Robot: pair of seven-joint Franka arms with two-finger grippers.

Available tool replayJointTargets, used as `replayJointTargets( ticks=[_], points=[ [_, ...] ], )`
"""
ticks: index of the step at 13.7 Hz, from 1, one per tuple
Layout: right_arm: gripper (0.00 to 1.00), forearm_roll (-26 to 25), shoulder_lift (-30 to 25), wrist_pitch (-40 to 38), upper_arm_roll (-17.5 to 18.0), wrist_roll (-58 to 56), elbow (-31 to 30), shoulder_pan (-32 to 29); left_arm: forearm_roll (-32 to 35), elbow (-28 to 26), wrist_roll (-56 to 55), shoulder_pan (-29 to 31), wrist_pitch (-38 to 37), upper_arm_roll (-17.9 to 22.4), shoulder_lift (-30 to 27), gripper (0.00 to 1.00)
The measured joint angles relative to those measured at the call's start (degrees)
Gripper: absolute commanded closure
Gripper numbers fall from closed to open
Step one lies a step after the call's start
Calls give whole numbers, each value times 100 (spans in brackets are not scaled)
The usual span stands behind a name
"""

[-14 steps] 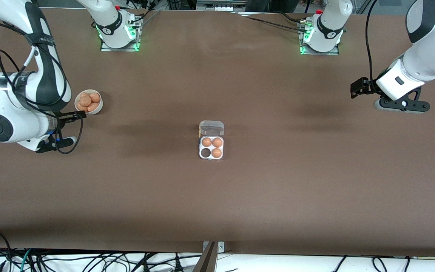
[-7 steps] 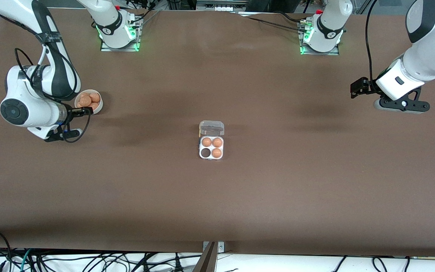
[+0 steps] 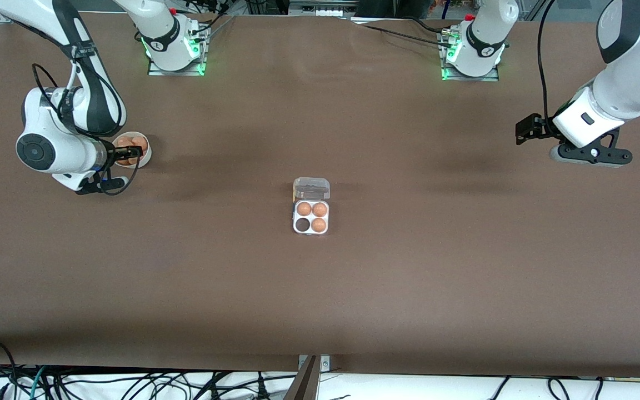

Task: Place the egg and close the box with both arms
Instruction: 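Lower the right gripper into the bowl and grasp one brown egg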

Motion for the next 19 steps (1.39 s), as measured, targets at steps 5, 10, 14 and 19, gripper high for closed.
replayJointTargets(
  ticks=[5, 10, 14, 19],
  points=[
    [5, -76, 6, 20, 0, 0, -123, -45, 0, 0, 0, 0, 0, 0, 0, 0],
    [9, -79, 94, 80, 0, 0, -212, -81, 0, 0, 0, 0, 0, 0, 1, 0],
    [18, -79, 179, 88, 0, 0, -213, -89, 0, 0, 0, 0, 0, 0, 1, 0],
    [39, -81, 217, 88, -3, 0, -213, -118, 0, 0, 0, 0, 0, 0, 1, 0]
  ],
)
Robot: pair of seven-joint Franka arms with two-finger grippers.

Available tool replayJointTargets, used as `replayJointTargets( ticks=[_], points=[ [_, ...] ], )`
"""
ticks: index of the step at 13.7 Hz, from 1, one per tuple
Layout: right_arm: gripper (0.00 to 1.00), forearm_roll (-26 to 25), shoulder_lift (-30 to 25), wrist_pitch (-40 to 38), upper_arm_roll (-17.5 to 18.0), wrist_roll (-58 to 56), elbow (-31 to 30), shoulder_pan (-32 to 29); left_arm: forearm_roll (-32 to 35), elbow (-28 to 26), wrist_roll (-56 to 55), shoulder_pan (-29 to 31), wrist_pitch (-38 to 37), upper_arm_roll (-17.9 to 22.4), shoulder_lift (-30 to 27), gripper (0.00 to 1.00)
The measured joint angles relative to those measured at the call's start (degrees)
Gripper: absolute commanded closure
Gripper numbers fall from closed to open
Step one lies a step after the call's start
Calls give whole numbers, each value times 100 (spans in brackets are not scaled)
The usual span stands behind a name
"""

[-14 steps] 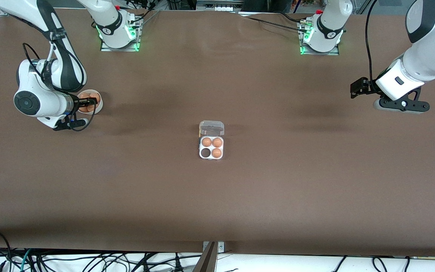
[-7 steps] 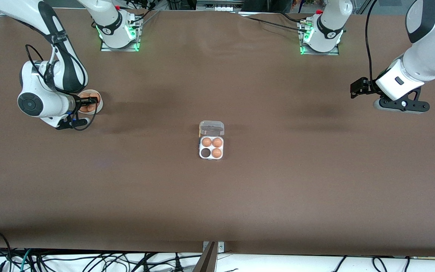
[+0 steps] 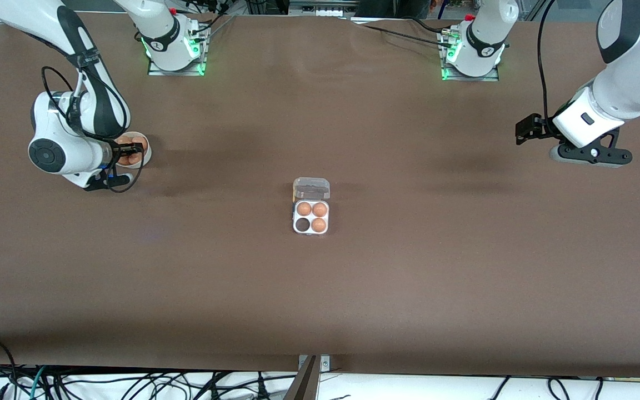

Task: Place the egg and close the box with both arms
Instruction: 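Lower the right gripper into the bowl and grasp one brown egg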

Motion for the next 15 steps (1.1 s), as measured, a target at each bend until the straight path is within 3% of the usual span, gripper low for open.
replayJointTargets(
  ticks=[5, 15],
  points=[
    [58, -7, 34, -3, -6, 0, -1, -19, 0, 0, 0, 0, 0, 0, 0, 0],
    [73, -12, 36, 1, -22, 0, 26, -23, 0, 0, 0, -3, 0, 0, 18, 0]
  ],
)
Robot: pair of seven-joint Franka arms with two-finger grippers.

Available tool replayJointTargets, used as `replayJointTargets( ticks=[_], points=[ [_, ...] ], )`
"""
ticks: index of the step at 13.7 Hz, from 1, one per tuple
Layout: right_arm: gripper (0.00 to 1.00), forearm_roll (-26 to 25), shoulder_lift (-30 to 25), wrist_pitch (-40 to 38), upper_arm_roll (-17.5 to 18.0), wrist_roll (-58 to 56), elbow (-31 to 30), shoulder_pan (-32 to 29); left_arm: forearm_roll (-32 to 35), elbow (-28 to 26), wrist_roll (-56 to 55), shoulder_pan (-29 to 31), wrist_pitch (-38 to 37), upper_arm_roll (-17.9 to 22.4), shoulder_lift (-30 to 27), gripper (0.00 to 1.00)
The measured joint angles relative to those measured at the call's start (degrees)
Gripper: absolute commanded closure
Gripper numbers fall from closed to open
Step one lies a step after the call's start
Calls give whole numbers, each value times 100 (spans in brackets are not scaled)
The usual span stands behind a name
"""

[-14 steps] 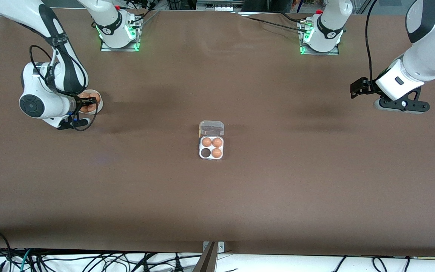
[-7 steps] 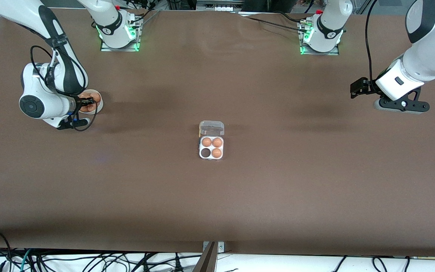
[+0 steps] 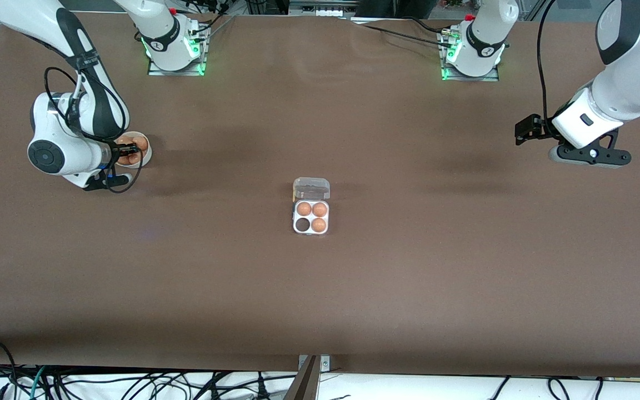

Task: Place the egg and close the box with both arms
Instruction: 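Lower the right gripper into the bowl and grasp one brown egg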

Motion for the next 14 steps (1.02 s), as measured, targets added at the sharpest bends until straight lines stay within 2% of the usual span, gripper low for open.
replayJointTargets(
  ticks=[6, 10, 14],
  points=[
    [80, -1, -36, -609, 1, -23, 569, 1, 0, 0, 0, 0, 0, 0, 0, 0],
    [84, -1, -36, -641, 38, -55, 791, 15, 0, 0, 0, 0, 0, 0, 2, 0],
    [84, 3, -58, -642, 425, -41, 1403, 66, 0, 0, 0, 0, 0, 0, 5, 0]
  ],
)
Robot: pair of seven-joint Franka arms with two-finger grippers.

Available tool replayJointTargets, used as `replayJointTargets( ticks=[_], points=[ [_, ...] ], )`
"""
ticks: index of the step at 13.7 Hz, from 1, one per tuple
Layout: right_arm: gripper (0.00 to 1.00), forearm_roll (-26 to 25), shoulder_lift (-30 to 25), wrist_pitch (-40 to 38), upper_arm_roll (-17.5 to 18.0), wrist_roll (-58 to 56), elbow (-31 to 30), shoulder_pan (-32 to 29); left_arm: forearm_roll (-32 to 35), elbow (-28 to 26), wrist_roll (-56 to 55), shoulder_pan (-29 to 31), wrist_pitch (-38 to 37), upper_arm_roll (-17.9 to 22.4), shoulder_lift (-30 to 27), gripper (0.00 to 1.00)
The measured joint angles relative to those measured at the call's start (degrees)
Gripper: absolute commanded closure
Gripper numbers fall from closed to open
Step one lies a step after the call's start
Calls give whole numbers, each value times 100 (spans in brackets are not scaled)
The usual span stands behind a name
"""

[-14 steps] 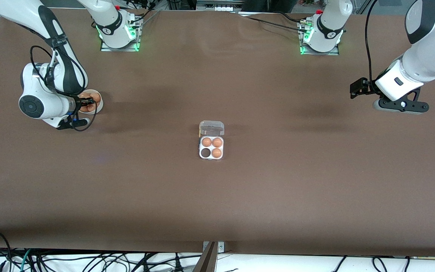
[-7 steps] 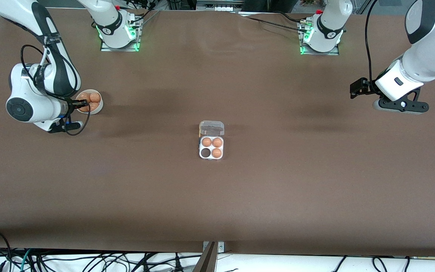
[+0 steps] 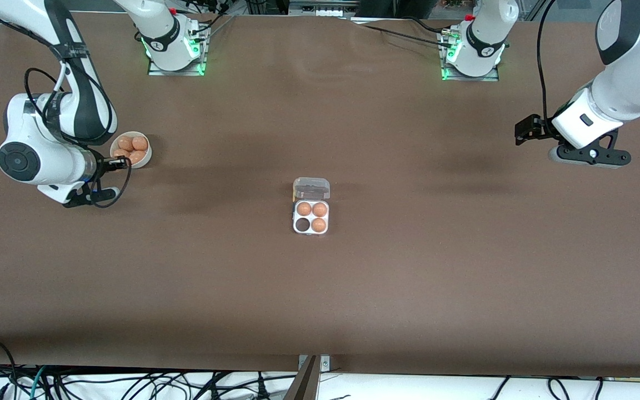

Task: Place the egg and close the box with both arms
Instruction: 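Lower the right gripper into the bowl and grasp one brown egg, then carry the egg with the right gripper to the plastic egg box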

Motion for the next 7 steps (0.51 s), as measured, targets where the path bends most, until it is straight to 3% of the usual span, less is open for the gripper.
replayJointTargets(
  ticks=[7],
  points=[
    [85, 168, 2, 659, 747, 786, 550, 290, 0, 0, 0, -1, 0, -1, 2, 0]
  ],
)
